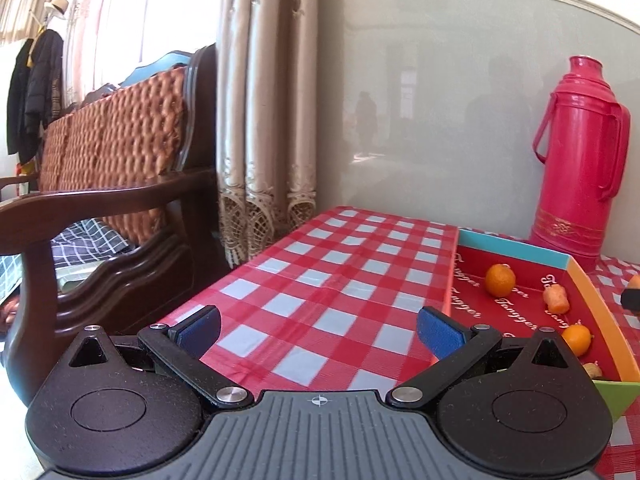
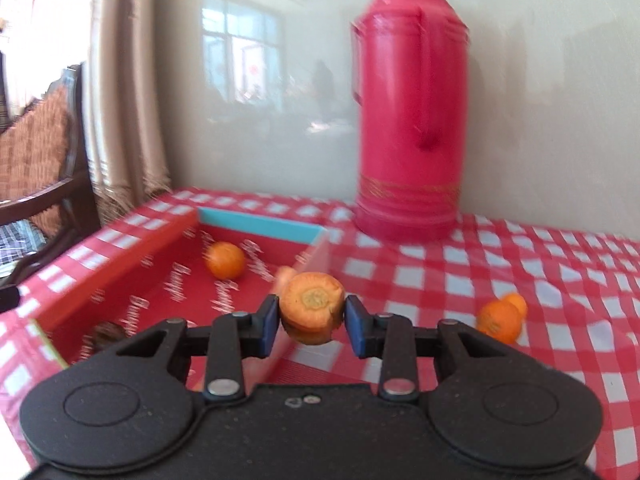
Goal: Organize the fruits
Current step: 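Carry the carrot slice into the box and open the right gripper, then move the left gripper to the large orange and grasp it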
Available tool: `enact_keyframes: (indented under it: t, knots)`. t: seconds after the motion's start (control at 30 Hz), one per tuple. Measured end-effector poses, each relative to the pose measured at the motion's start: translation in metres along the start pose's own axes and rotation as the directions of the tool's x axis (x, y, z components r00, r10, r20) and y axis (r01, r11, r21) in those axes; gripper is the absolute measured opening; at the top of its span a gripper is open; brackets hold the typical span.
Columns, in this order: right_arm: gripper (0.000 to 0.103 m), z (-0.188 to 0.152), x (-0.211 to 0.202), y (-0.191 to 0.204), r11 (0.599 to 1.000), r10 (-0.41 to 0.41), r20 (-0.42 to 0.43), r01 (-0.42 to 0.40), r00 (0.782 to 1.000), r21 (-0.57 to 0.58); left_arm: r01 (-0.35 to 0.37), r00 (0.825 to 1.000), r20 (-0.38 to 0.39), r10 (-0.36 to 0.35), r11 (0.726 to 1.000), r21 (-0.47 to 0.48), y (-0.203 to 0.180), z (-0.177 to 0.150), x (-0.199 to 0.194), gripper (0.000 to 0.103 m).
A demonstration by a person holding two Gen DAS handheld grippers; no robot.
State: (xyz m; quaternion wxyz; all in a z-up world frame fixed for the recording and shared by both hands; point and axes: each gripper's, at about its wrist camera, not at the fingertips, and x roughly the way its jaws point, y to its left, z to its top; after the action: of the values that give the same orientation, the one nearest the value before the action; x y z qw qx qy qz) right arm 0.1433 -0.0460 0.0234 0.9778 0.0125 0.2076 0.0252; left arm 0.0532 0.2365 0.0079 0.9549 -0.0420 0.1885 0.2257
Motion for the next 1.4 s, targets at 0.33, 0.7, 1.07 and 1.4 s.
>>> enact_keyframes:
  t: [0.33, 0.7, 1.07, 1.4]
  knots:
    - [0.027, 0.002, -0.011, 0.051, 0.986, 0.115, 0.039, -0.110, 0.993, -0.126, -0.034, 0.999, -0.014, 0.034, 0.999, -0.019, 0.017, 0.001, -0.002, 0.103]
    - [0.098, -0.006, -0.009, 0.071, 0.987, 0.079, 0.073, -0.067, 0.994, -0.146, -0.026, 0.999, -0.019, 0.026, 0.999, -0.024, 0.015, 0.002, -0.003, 0.103]
    - [0.097, -0.005, -0.032, 0.011, 0.998, -0.043, 0.269, 0.026, 0.962, 0.065, 0.025, 1.000, -0.011, -0.025, 1.000, -0.002, -0.008, 0.005, -0.007, 0.103]
    - [0.097, -0.019, -0.047, -0.054, 0.983, -0.161, 0.237, 0.134, 0.958, 0.127, 0.087, 0.996, 0.000, -0.087, 0.996, 0.006, -0.058, 0.012, -0.017, 0.103]
